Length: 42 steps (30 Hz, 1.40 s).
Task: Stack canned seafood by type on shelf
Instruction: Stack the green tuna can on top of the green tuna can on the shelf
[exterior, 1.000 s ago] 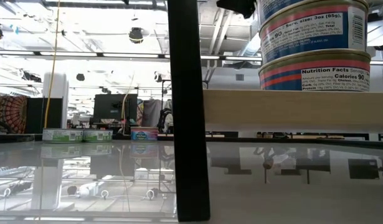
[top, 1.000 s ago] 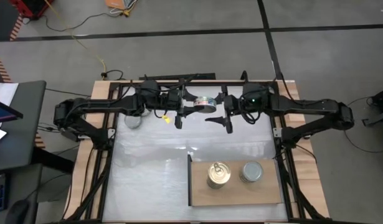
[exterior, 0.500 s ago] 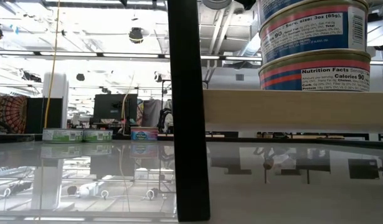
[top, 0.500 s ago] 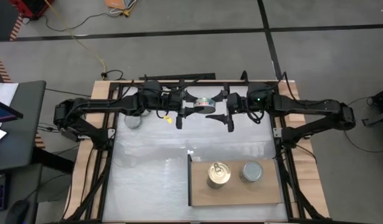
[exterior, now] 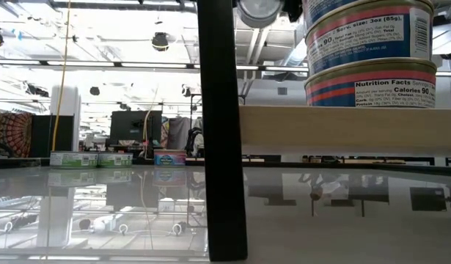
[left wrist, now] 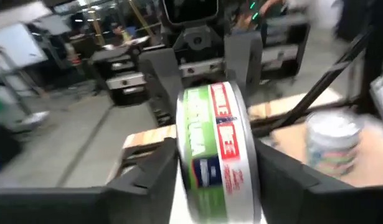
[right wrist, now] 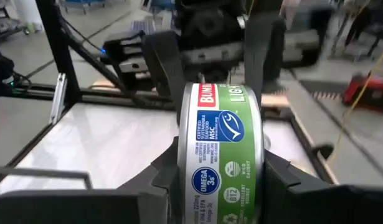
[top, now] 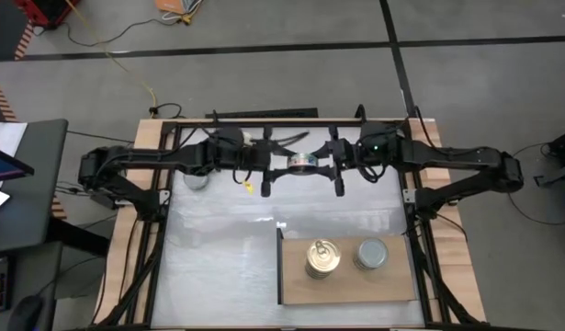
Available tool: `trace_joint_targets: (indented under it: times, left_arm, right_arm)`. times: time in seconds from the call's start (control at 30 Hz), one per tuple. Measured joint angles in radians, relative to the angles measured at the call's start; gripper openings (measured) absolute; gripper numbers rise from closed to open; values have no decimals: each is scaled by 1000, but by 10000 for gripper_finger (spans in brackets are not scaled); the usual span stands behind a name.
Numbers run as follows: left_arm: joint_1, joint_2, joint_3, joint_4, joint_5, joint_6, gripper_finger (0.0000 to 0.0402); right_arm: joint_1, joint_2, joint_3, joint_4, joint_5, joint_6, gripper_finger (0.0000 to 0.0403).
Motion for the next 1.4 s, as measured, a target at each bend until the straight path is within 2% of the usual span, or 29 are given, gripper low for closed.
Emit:
trace_joint_targets:
  times: [0.17,0.27,0.47,0.6,0.7,0.83,1.1,1.23,1.4]
  left_arm:
    - [-65,-18,0,-91,-255,194,241]
    - [-108,-24,1,-184,-365,254,260]
    - [-203,-27,-13,-272,-454,273,253]
    - [-274,-27,-65,-256,-575,314,238]
    - [-300,-34,-133,-234,-597,300,229]
    - [-300,-76,-244,-132,-597,270,220]
    - [-301,-253,-470,133,-579,205,217]
    - [-301,-318,-545,218,-581,174,217]
    - [-301,-369,-563,219,-584,140,217]
  right_arm:
    - [-10,-44,85,-261,1,39,152]
    - [-8,-52,157,-475,-2,84,152]
    - [-1,-51,287,-849,-26,225,152]
    - [17,-49,300,-1017,-149,374,152]
    - [56,-49,291,-1113,-214,487,152]
    - [136,-48,261,-1152,-285,624,152]
    - [279,-49,155,-1154,-308,798,161]
    - [328,-49,82,-1042,-365,877,162]
    - [394,-48,23,-920,-423,957,156]
